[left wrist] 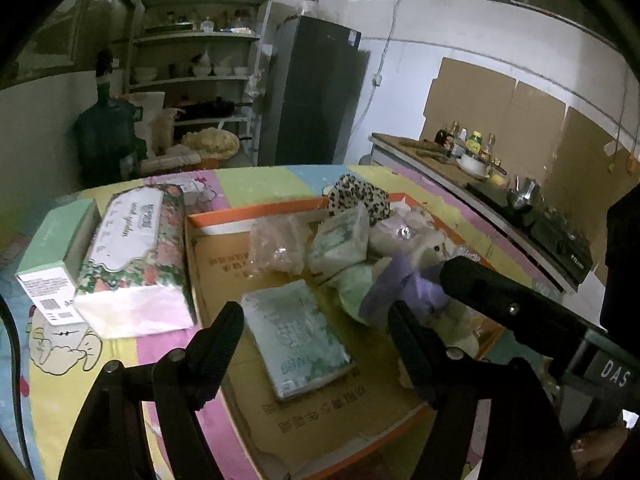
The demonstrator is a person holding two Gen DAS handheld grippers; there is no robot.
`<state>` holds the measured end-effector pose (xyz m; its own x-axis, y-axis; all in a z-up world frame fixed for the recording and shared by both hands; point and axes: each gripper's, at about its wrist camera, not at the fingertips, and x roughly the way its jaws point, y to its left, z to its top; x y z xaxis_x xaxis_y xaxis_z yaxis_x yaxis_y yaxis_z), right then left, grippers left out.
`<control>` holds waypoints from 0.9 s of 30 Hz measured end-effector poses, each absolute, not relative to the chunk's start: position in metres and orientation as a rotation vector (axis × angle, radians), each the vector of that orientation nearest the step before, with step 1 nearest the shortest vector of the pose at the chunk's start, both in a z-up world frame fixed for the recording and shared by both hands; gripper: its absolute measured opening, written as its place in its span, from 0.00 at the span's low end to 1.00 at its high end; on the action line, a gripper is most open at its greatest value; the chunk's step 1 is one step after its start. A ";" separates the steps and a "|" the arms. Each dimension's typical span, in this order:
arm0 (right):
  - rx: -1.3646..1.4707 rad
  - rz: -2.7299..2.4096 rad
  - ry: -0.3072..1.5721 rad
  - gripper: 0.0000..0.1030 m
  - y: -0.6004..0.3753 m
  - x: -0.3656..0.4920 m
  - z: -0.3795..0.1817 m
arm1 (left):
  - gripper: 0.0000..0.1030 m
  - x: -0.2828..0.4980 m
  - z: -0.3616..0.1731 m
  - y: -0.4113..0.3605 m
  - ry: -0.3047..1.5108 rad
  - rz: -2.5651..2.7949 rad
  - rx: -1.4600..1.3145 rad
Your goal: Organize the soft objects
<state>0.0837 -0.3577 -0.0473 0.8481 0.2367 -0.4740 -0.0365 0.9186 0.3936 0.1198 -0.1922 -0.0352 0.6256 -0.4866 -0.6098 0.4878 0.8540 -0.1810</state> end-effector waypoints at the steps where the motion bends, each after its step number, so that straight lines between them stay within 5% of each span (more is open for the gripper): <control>1: 0.382 0.146 0.539 0.68 -0.358 0.083 -0.046 | 0.72 0.118 -0.033 -0.190 0.694 -0.557 0.001; 27: 0.279 0.138 0.491 0.72 -0.313 0.068 -0.020 | 0.72 0.094 -0.010 -0.135 0.606 -0.400 -0.046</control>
